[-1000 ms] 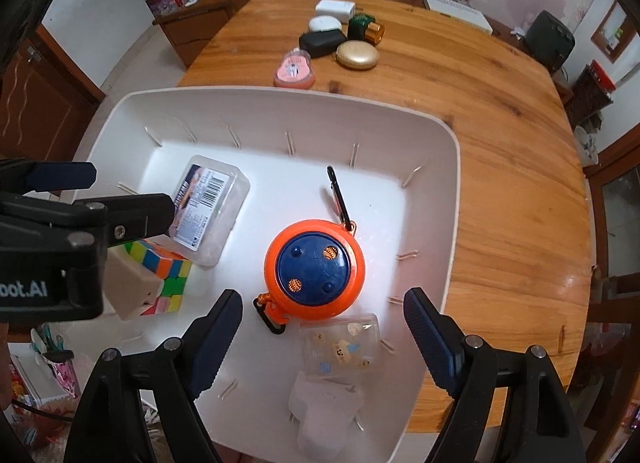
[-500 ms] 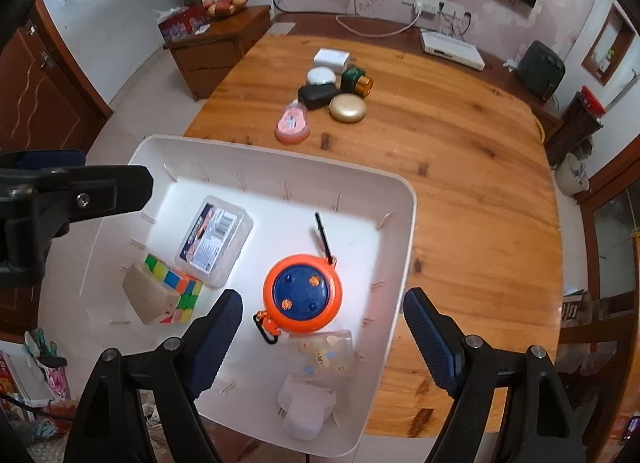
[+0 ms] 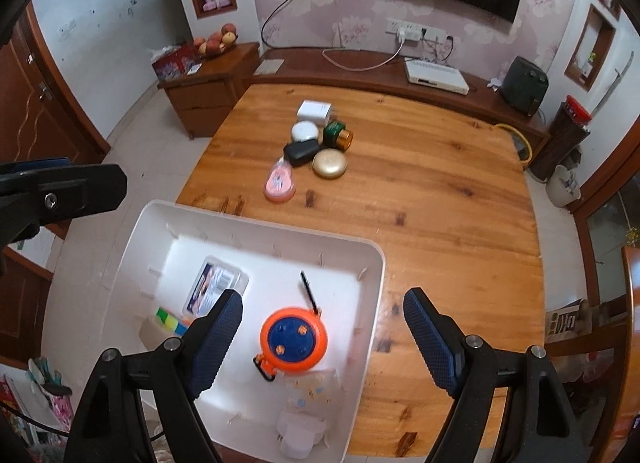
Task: Organize rigid objects
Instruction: 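Move both tools back toward the remaining items on the table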
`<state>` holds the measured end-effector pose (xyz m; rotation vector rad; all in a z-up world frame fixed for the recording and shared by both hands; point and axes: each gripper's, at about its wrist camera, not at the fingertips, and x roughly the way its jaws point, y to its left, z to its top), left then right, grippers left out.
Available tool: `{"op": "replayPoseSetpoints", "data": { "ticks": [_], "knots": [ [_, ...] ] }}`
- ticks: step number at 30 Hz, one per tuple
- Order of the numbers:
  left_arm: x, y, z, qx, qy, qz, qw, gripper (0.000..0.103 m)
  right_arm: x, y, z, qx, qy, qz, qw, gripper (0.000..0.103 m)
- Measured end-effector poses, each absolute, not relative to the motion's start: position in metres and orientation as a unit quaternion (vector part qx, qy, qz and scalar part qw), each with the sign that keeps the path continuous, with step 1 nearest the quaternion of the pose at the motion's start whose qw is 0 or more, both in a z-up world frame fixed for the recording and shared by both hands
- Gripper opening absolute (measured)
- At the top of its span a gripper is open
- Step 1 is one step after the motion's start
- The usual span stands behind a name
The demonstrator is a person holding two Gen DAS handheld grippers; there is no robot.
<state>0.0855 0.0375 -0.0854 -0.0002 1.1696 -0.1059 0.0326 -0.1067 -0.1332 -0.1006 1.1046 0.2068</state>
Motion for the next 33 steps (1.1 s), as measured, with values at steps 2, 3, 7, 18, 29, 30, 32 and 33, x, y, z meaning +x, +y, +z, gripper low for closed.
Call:
{"op": "replayPoseSetpoints", "data": {
  "ticks": [2,3,7,18,29,30,32,33],
  "knots": [
    [0.092,0.038,-0.081,0.001,0.546,-0.050,0.836,0.095,0.038,-0.107,-0.127,-0.048,0.516,0.095,0.850,0.084],
    [0.096,0.039,-0.080,0.002,0.545,-0.050,0.837,0.095,0.039,-0.108,-0.125,-0.049,0.514,0.093,0.851,0.084],
    [0.110,0.039,-0.080,0.008,0.543,-0.055,0.838,0.095,0.054,-0.107,-0.114,-0.052,0.502,0.083,0.859,0.084],
    [0.182,0.047,-0.103,0.029,0.548,-0.057,0.834,0.095,0.115,-0.098,-0.119,-0.080,0.501,0.044,0.861,0.084],
    [0.255,0.068,-0.153,0.037,0.576,-0.049,0.815,0.095,0.180,-0.097,-0.154,-0.080,0.514,0.019,0.854,0.083],
    [0.262,0.068,-0.160,0.037,0.581,-0.048,0.812,0.095,0.186,-0.097,-0.159,-0.080,0.514,0.020,0.854,0.083],
    [0.275,0.069,-0.174,0.035,0.593,-0.047,0.803,0.095,0.195,-0.097,-0.169,-0.080,0.515,0.024,0.853,0.083],
    [0.280,0.069,-0.180,0.032,0.598,-0.048,0.800,0.095,0.199,-0.097,-0.175,-0.079,0.514,0.031,0.853,0.083]
  ]
}}
